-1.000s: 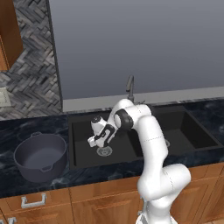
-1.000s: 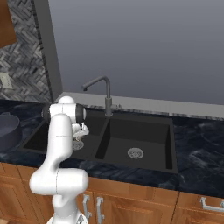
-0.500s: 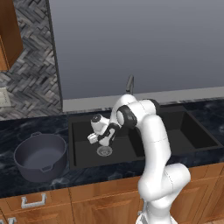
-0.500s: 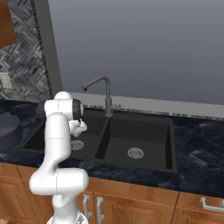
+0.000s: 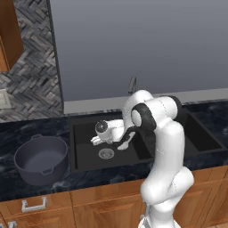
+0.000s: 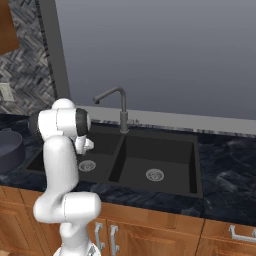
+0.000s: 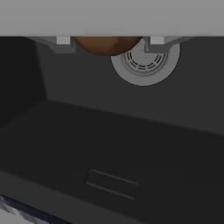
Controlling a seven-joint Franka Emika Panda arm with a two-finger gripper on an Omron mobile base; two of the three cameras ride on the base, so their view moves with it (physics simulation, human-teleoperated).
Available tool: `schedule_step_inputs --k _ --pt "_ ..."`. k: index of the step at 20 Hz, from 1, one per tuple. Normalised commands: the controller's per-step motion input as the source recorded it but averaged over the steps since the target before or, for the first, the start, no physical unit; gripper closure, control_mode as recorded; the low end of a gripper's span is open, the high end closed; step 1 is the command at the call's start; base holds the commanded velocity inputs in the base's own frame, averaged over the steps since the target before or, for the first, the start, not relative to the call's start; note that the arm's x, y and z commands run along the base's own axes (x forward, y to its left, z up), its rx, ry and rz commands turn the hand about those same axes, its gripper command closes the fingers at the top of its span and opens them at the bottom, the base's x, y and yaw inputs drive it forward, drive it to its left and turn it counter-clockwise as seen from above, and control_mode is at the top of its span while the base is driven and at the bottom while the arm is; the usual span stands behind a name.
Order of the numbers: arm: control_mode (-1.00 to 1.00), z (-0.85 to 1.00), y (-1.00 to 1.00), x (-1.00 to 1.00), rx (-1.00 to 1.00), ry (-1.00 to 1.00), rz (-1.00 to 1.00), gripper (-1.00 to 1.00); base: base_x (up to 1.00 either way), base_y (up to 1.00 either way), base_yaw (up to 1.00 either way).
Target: Dump the mushroom from the pot into the sink. Then turn on the water and wash the mushroom. Then turn off the water and put the mushroom back in the pot.
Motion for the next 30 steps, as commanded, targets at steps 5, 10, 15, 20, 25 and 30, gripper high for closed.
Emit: schedule_step_inputs --k 5,10,15,20,25,30 --pt "-1.00 1.00 0.00 -0.64 0.02 -0.08 -0.02 1.00 0.00 0.00 0.00" --pt "-1.00 1.00 0.07 -0.53 0.01 0.00 0.00 1.00 0.00 0.00 0.00" --pt "-1.00 1.00 0.18 -0.39 0.00 0.00 0.00 1.00 0.00 0.00 0.00" --pt "-1.00 1.00 0.18 -0.32 0.00 0.08 0.00 1.00 0.00 0.00 0.00" --pt "-1.00 1.00 0.23 -0.14 0.00 0.20 0.00 1.00 0.00 0.00 0.00" --pt "-1.00 0.99 0.33 -0.12 0.00 0.24 0.00 1.00 0.00 0.00 0.00"
